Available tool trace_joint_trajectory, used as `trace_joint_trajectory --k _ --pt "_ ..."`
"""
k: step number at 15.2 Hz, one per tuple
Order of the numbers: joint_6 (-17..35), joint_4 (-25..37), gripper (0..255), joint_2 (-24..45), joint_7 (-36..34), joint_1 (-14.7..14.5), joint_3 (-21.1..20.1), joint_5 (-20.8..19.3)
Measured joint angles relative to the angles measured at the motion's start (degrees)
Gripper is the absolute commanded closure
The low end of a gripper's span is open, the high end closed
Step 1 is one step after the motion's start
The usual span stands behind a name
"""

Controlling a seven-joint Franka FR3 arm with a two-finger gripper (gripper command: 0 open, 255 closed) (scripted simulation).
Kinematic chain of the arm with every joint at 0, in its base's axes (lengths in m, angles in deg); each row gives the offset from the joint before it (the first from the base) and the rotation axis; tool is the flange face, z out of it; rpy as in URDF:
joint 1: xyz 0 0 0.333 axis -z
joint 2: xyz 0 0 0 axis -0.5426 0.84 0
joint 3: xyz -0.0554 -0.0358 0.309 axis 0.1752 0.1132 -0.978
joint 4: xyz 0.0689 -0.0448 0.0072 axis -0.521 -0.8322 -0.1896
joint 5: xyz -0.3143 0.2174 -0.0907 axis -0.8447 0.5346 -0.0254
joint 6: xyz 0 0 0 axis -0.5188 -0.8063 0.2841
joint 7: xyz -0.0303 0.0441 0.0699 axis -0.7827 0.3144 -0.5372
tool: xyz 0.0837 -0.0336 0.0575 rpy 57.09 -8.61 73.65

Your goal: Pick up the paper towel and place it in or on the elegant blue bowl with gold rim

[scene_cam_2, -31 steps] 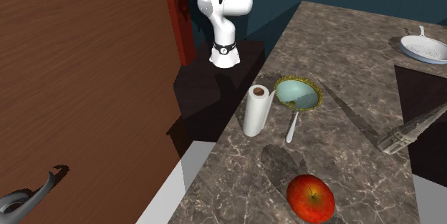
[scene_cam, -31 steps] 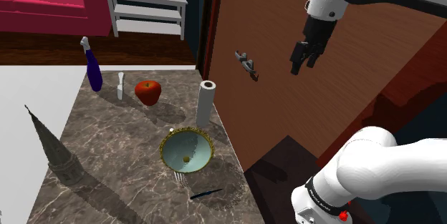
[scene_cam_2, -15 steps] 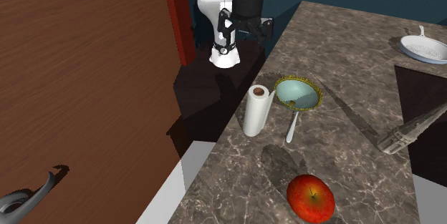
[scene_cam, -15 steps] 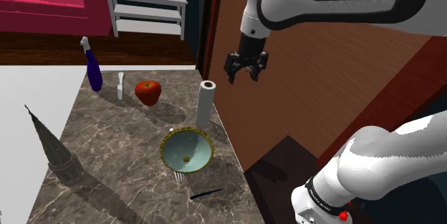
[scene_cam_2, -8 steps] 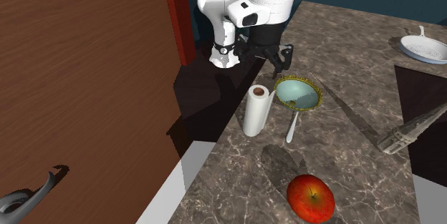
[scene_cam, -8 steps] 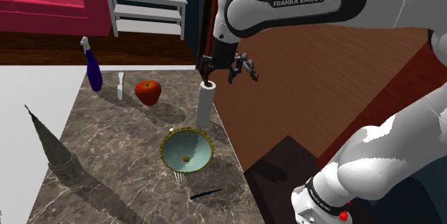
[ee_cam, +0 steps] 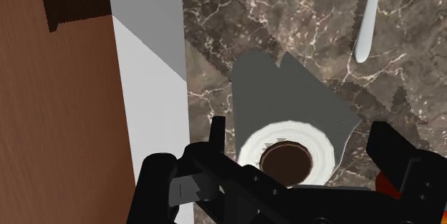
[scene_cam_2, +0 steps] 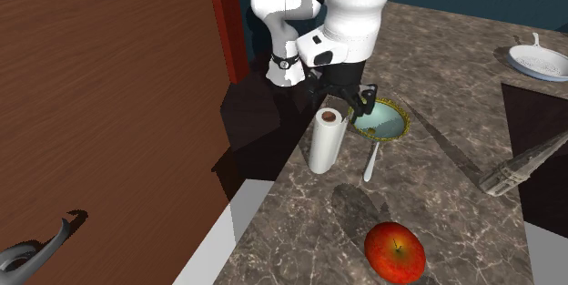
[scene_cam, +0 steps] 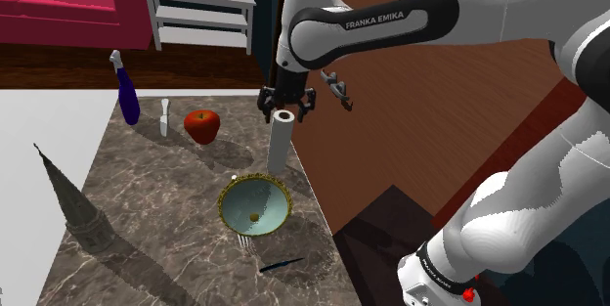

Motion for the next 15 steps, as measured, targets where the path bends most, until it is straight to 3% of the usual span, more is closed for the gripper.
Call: trace_joint_trajectory --k 8,9,15 --pt "1.9 -1.3 0 0.6 -0.1 0.0 -0.1 -0.1" --pt "1.9 -1.3 255 0.6 -0.1 0.0 -0.1 -0.1" --pt "1.9 -1.3 255 0.6 -0.1 0.0 -0.1 -0.1"
